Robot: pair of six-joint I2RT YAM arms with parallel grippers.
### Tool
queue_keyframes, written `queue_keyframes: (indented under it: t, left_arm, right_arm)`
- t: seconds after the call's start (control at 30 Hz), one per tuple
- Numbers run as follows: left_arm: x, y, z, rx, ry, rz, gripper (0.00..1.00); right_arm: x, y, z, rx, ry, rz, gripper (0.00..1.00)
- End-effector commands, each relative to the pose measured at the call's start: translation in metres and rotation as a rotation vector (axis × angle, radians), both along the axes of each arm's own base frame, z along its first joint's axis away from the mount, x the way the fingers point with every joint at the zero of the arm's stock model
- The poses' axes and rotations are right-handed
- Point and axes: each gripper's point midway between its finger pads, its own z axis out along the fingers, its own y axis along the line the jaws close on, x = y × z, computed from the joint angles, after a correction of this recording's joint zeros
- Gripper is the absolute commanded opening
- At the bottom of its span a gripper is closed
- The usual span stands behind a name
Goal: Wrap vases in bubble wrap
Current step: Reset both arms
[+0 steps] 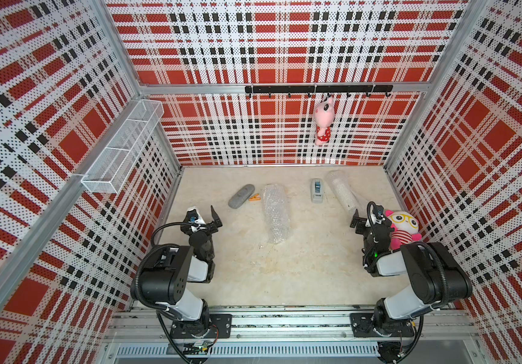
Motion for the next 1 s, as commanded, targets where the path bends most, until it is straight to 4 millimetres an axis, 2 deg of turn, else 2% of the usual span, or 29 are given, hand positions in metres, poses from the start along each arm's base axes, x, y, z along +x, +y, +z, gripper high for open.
queue_keyframes:
  t: [0.0, 0.83, 0.9, 0.97]
  left_arm:
    - [0.0, -0.002, 0.001, 0.019, 0.0, -0.007, 0.98]
    - [-0.001, -0.006, 0.002, 0.03, -0.003, -0.022, 0.98]
    - [-0.018, -0.009, 0.01, 0.044, -0.058, -0.006, 0.98]
    - [-0.048, -0.012, 0.021, 0.066, -0.137, 0.0, 0.98]
  right_arm:
    - [0.004, 0.003, 0.008, -0.001, -0.032, 0.011, 1.0]
    - [0.004, 0.003, 0.008, -0.002, -0.032, 0.009, 1.0]
    - [0.004, 0.003, 0.009, -0.002, -0.034, 0.011, 1.0]
    - [0.004, 0.003, 0.008, -0.003, -0.033, 0.009, 1.0]
